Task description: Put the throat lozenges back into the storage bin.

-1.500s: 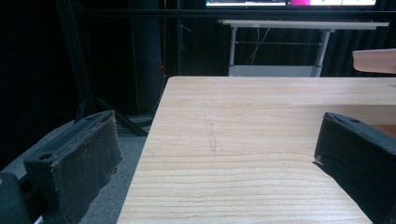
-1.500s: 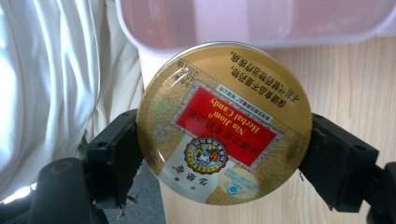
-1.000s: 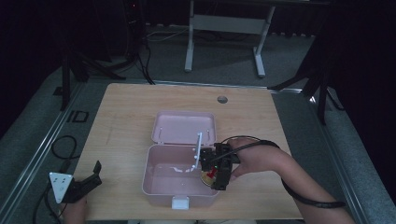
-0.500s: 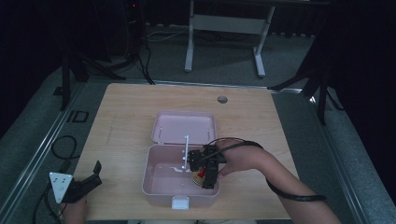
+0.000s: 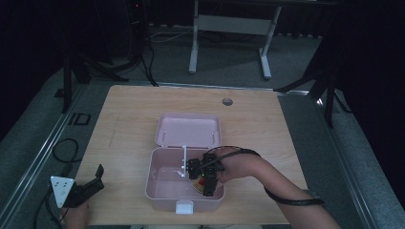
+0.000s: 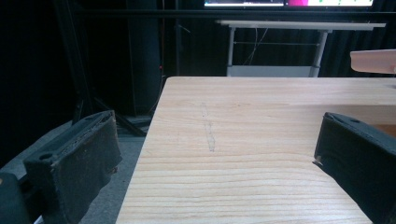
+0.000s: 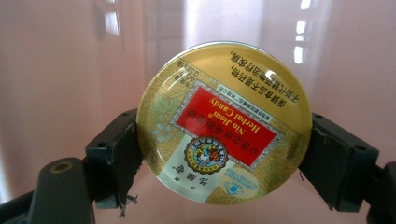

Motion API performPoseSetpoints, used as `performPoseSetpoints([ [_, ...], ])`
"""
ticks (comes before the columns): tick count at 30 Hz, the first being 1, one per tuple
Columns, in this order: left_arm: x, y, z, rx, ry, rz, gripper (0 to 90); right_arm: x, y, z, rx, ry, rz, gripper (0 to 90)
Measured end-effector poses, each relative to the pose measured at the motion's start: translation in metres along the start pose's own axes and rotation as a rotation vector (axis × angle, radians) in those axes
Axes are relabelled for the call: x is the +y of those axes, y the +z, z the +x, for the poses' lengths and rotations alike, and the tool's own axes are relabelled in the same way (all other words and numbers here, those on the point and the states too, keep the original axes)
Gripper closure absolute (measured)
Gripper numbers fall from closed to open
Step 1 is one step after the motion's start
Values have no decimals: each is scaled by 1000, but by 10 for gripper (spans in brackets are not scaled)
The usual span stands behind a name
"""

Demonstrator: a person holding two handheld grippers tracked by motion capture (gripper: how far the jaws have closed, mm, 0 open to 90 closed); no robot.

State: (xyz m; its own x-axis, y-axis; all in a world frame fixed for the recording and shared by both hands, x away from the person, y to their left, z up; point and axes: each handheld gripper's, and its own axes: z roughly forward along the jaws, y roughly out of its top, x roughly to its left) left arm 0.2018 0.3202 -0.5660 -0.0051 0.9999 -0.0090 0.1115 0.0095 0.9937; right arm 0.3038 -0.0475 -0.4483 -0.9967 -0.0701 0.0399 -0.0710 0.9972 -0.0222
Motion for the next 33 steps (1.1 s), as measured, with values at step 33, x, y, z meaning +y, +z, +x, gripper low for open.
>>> performPoseSetpoints([
  [33, 0, 0, 0, -1, 3, 2, 6, 10, 45, -6, 65, 13, 133, 187],
])
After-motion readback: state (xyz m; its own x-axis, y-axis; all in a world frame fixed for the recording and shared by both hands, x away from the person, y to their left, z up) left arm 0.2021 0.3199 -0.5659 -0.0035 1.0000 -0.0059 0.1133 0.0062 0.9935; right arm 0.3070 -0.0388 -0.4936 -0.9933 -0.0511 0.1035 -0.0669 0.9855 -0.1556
